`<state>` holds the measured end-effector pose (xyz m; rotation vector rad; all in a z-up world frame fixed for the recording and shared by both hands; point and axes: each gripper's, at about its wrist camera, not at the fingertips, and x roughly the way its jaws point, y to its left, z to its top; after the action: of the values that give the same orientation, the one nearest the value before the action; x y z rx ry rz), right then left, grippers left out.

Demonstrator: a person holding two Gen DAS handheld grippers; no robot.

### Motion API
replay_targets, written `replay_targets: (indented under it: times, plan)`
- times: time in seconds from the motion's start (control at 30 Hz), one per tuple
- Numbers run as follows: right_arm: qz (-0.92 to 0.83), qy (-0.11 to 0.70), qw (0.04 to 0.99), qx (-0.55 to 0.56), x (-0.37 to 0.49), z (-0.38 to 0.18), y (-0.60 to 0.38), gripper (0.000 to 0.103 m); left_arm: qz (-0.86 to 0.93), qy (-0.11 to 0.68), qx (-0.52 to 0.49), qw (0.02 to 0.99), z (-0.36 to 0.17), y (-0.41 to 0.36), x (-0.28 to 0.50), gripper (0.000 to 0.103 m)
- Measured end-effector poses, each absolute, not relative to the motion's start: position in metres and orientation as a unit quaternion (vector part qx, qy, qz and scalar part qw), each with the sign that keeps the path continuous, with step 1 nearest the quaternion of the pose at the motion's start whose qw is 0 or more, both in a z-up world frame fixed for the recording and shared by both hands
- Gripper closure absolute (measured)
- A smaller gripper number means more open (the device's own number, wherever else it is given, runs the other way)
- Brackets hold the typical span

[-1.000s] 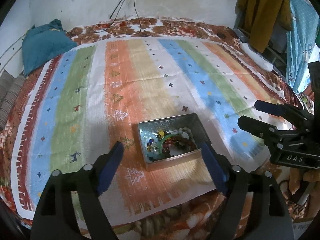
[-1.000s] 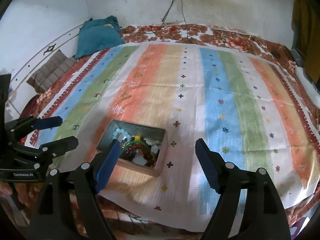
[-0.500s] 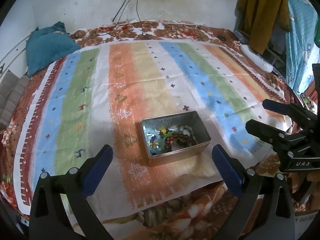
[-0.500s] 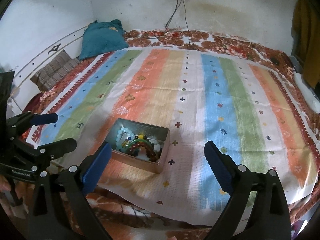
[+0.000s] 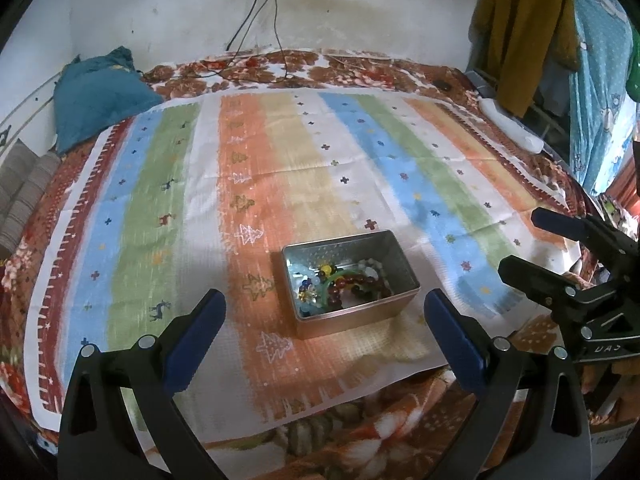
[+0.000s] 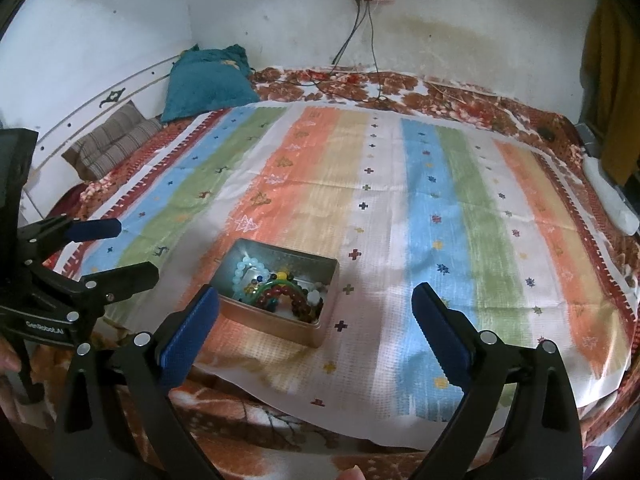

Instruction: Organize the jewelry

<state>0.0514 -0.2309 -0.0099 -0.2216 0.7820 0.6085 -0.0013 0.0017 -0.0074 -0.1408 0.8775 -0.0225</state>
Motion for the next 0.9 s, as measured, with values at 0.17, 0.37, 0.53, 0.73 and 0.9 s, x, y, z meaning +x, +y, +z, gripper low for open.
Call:
replay_targets:
  times: [0.17, 0.37, 0.53, 0.73, 0.9]
  plan:
    - [0.295, 0.377, 0.872, -0.101, 0.050, -0.009, -0.231, 0.005, -0.007, 0.408, -0.063, 0.911, -0.003, 0.001, -0.006, 0.006]
    - [0.297, 0.376, 0.872, -0.103, 0.048, -0.008, -0.230, 0.005, -0.009, 0.402, -0.050, 0.914, -0.002, -0.003, -0.007, 0.006]
    - [0.298, 0.376, 0.872, -0.097, 0.048, -0.007, -0.231, 0.005, -0.010, 0.388, -0.057, 0.920, 0.002, 0.000, -0.012, 0.006]
    - [0.302, 0.376, 0.871, -0.098, 0.047, -0.007, -0.231, 0.005, -0.021, 0.379, -0.064, 0.923, 0.005, 0.000, -0.015, 0.006]
    - [0.304, 0.373, 0.871, -0.099, 0.046, -0.006, -0.231, 0.005, -0.025, 0.373, -0.068, 0.925, 0.006, -0.001, -0.017, 0.006]
